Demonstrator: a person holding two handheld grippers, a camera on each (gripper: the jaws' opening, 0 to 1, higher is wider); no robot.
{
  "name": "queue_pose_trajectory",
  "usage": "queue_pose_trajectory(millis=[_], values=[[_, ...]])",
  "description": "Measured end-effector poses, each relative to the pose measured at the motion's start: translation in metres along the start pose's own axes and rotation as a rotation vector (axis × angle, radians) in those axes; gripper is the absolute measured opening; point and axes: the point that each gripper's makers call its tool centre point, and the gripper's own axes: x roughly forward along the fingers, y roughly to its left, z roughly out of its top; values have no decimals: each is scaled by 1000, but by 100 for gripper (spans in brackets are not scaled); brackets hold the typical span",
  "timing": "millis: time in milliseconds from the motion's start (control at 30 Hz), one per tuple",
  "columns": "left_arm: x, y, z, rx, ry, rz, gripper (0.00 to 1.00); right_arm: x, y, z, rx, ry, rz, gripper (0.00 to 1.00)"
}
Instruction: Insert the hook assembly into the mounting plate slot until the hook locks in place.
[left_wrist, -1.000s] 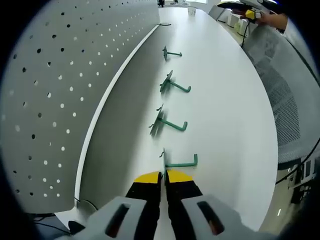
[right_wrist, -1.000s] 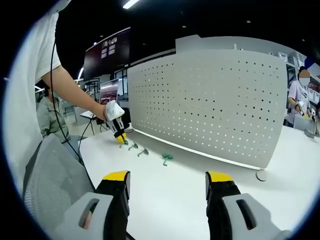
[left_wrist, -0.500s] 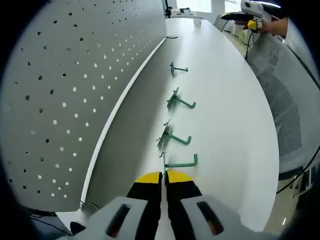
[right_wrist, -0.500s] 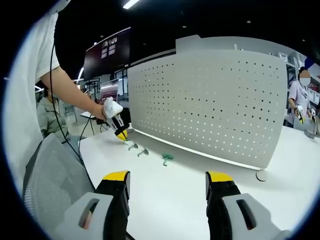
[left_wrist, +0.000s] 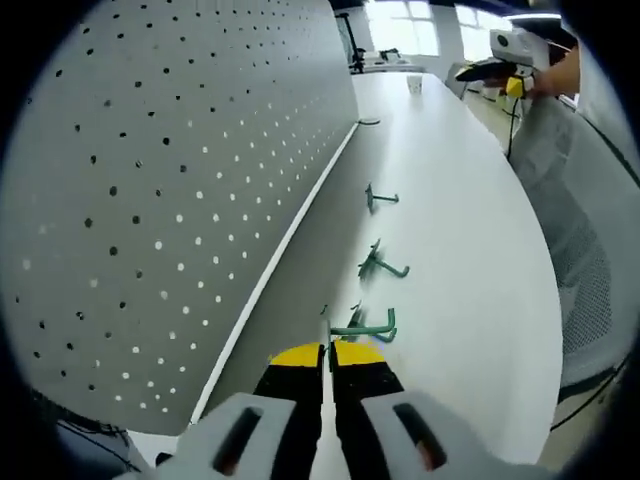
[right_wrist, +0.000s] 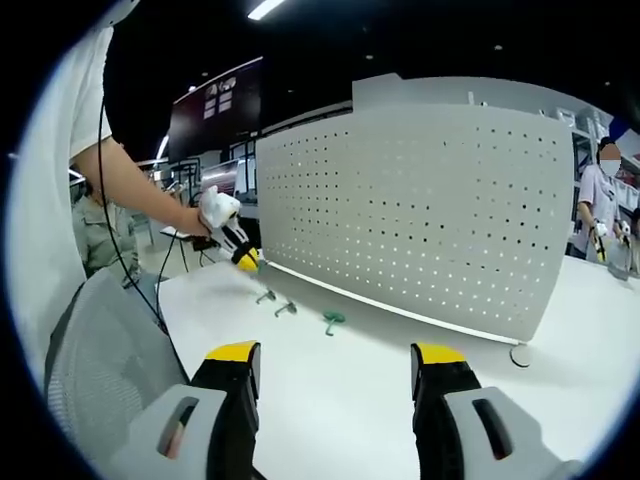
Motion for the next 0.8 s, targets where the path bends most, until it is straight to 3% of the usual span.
queue_pose_trajectory(millis=[300,400,467,667,800], values=[[-20,4,27,-47,-104,70,2,0,1,4,-4,-16,8,58],[-26,-2,37,-78,-161,64,2,-1,2,6,-5,-22,10,58],[-28,-4,39,-56,-161,82,2,0,2,7,-9,-24,12,58],[-37,-15,63,-95,-269,119,2,1,4,11,-11,-36,23,58],[-46,-15,79,-143,-343,190,2,0,5,13,-13,-44,25,58]])
